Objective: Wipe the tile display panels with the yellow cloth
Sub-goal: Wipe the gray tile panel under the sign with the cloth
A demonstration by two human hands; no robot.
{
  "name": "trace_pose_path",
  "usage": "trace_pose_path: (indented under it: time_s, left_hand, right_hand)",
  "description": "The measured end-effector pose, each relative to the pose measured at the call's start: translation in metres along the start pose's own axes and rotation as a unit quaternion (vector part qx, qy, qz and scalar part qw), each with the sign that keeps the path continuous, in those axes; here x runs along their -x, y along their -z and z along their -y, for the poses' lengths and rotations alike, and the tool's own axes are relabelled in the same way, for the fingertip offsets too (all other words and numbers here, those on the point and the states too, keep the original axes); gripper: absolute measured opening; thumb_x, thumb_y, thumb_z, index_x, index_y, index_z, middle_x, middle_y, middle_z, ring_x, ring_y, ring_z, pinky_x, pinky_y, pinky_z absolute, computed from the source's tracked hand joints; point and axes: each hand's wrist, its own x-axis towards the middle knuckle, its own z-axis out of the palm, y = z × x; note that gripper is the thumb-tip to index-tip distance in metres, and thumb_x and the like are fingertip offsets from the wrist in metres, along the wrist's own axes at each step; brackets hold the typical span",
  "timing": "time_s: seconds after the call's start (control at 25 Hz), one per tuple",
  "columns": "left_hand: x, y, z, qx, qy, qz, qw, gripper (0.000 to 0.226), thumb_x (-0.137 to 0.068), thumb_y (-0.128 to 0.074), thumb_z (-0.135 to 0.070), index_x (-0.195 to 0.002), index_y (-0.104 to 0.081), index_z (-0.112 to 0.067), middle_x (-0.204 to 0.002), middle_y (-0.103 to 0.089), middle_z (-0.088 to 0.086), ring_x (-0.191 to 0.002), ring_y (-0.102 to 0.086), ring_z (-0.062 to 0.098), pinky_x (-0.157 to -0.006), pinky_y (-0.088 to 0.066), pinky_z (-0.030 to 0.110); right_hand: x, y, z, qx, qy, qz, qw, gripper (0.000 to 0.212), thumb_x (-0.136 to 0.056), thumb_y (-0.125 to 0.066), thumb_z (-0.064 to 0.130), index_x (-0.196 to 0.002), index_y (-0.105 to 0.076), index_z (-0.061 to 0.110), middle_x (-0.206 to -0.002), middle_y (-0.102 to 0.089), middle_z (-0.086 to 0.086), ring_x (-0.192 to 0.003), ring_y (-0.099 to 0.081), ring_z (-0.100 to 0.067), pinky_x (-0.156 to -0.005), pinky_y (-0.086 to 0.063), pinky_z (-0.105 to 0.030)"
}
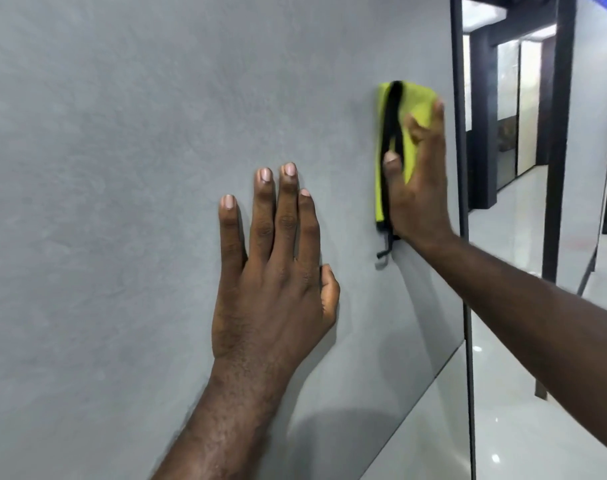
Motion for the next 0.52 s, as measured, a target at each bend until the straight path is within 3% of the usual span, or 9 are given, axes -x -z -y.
trace_pose_path:
  time_s: [0.04, 0.08, 0.12, 0.2, 0.24, 0.28, 0.36, 0.4, 0.52]
  left_hand:
    - [0.001, 0.0, 0.0, 0.002, -0.002, 0.001, 1.0, 0.088, -0.103, -0.047, -0.042, -0.17, -0.012, 0.004, -0.18, 0.003, 0.023, -0.167, 0.004, 0.042, -0.131, 0.0, 0.069]
    - [0.001, 0.0, 0.0, 0.003, -0.006, 0.0, 1.0, 0.089, -0.103, -0.048, -0.043, -0.171, -0.013, 0.003, -0.18, 0.003, 0.023, -0.167, 0.003, 0.041, -0.132, 0.0, 0.069]
    - [0.001, 0.0, 0.0, 0.007, -0.008, -0.003, 1.0, 0.089, -0.102, -0.049, -0.043, -0.171, -0.014, 0.003, -0.18, 0.002, 0.022, -0.168, 0.003, 0.039, -0.132, 0.0, 0.068]
    - [0.003, 0.0, -0.003, 0.018, 0.004, -0.007, 1.0, 0.09, -0.1, -0.053, -0.042, -0.171, -0.018, 0.002, -0.181, -0.002, 0.02, -0.168, 0.0, 0.036, -0.134, 0.0, 0.063]
    - [0.004, -0.001, -0.006, 0.022, 0.013, -0.01, 1.0, 0.09, -0.099, -0.055, -0.042, -0.17, -0.02, 0.001, -0.181, -0.005, 0.018, -0.168, -0.002, 0.034, -0.135, -0.001, 0.061]
    - [0.004, -0.002, -0.011, 0.023, 0.021, -0.01, 0.999, 0.091, -0.098, -0.057, -0.041, -0.17, -0.021, 0.001, -0.181, -0.007, 0.017, -0.169, -0.004, 0.033, -0.135, -0.001, 0.058]
    - [0.0, -0.003, -0.021, 0.021, 0.035, -0.009, 0.999, 0.091, -0.097, -0.06, -0.041, -0.17, -0.023, 0.001, -0.181, -0.009, 0.016, -0.169, -0.005, 0.031, -0.136, 0.0, 0.056]
    - [-0.004, -0.005, -0.025, 0.018, 0.035, -0.009, 0.999, 0.091, -0.098, -0.06, -0.041, -0.17, -0.025, 0.001, -0.181, -0.01, 0.015, -0.169, -0.005, 0.031, -0.136, 0.001, 0.055]
    - [-0.024, -0.011, -0.036, 0.0, 0.008, -0.003, 1.0, 0.088, -0.098, -0.058, -0.043, -0.17, -0.028, -0.002, -0.181, -0.013, 0.013, -0.168, -0.009, 0.031, -0.136, -0.002, 0.057]
  right_hand:
    - [-0.003, -0.002, 0.002, -0.039, -0.124, -0.03, 0.991, 0.062, -0.106, -0.049, 0.041, -0.163, -0.024, 0.033, -0.174, -0.018, -0.017, -0.161, -0.025, -0.033, -0.127, -0.028, -0.054]
    - [0.0, -0.003, 0.006, -0.038, -0.141, -0.031, 0.989, 0.066, -0.106, -0.048, 0.043, -0.165, -0.021, 0.031, -0.174, -0.02, -0.018, -0.161, -0.024, -0.032, -0.127, -0.028, -0.055]
    - [0.005, -0.003, 0.01, -0.008, -0.037, -0.005, 0.999, 0.065, -0.108, -0.051, 0.039, -0.165, -0.024, 0.024, -0.174, -0.018, -0.02, -0.162, -0.021, -0.032, -0.128, -0.026, -0.056]
    - [0.009, 0.002, -0.002, 0.018, 0.204, 0.11, 0.973, 0.058, -0.108, -0.058, 0.025, -0.16, -0.034, 0.013, -0.173, -0.015, -0.018, -0.163, -0.014, -0.031, -0.129, -0.022, -0.06]
    - [0.0, 0.008, -0.011, 0.015, 0.233, 0.124, 0.964, 0.055, -0.109, -0.058, 0.024, -0.158, -0.037, 0.012, -0.173, -0.015, -0.015, -0.163, -0.013, -0.03, -0.129, -0.021, -0.06]
    - [-0.009, 0.011, -0.024, 0.009, 0.182, 0.101, 0.978, 0.055, -0.11, -0.056, 0.028, -0.159, -0.036, 0.015, -0.175, -0.013, -0.013, -0.163, -0.013, -0.028, -0.129, -0.021, -0.059]
    - [-0.024, 0.011, -0.037, -0.03, -0.068, 0.018, 0.997, 0.059, -0.111, -0.046, 0.042, -0.165, -0.028, 0.025, -0.178, -0.007, -0.012, -0.164, -0.01, -0.025, -0.13, -0.022, -0.053]
    - [-0.025, 0.011, -0.038, -0.023, -0.109, 0.017, 0.994, 0.061, -0.112, -0.042, 0.044, -0.167, -0.026, 0.024, -0.178, -0.005, -0.013, -0.165, -0.007, -0.026, -0.13, -0.02, -0.052]
    - [-0.02, 0.018, -0.055, 0.055, 0.221, 0.132, 0.965, 0.057, -0.111, -0.051, 0.027, -0.163, -0.037, 0.007, -0.174, -0.015, -0.024, -0.163, -0.007, -0.034, -0.132, -0.017, -0.05]
